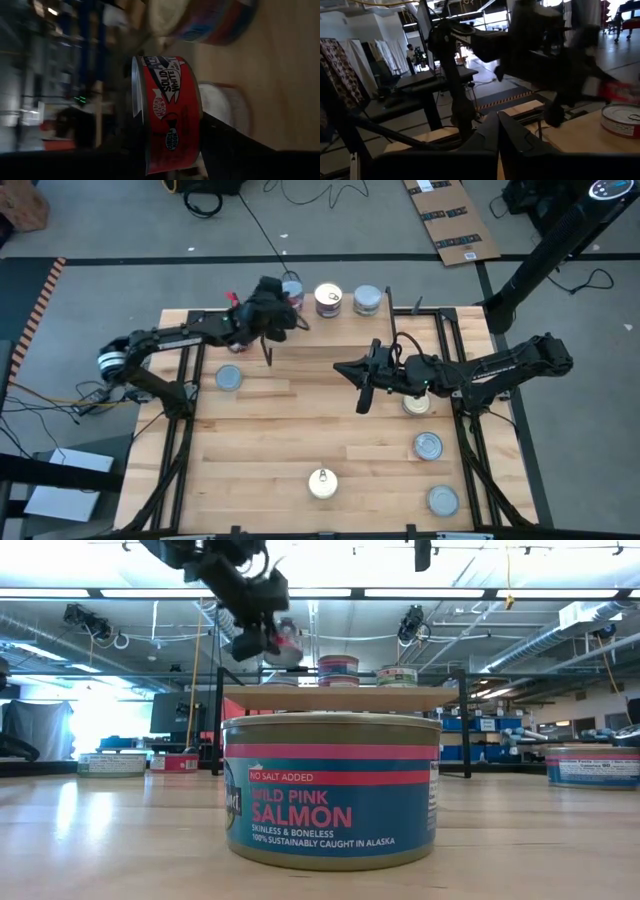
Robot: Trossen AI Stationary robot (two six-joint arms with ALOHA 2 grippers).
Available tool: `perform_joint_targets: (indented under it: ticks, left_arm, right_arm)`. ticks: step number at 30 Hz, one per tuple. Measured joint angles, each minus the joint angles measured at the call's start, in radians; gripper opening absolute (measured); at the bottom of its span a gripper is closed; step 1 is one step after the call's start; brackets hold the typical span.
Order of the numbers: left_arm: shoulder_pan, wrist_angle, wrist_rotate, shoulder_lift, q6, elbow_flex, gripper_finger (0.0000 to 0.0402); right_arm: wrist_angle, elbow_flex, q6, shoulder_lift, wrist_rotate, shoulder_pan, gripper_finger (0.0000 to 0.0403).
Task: Stack canned seafood by type on shelf
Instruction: Stack the red tuna can on top of the red tuna can on the shelf
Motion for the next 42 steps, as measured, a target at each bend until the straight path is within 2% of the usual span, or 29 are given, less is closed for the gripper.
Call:
perform_joint_targets:
  ticks: [7,14,23,38,42]
  left_arm:
    - [0.000,-0.072,-0.067,0.144,-0.091,0.137,0.0143]
    - [0.003,-0.089,-0.162,0.165,-0.110,0.157,0.0143]
    - [0.021,-0.218,-0.137,0.170,-0.176,0.157,0.0143]
    - [0.021,-0.243,-0.112,0.169,-0.193,0.157,0.0144]
    - [0.021,-0.254,-0.112,0.169,-0.221,0.157,0.0164]
  right_arm:
    - [0.000,0.000,-0.009,0.000,-0.002,0.017,0.0009]
    - [0.000,0.000,-0.034,0.000,-0.002,0.042,0.0009]
    - [0.000,-0.001,-0.049,0.000,-0.002,0.047,0.0009]
    - [0.000,-0.001,-0.050,0.000,0.002,0.047,0.0010]
    - [0.000,-0.001,-0.050,0.000,-0.002,0.047,0.0010]
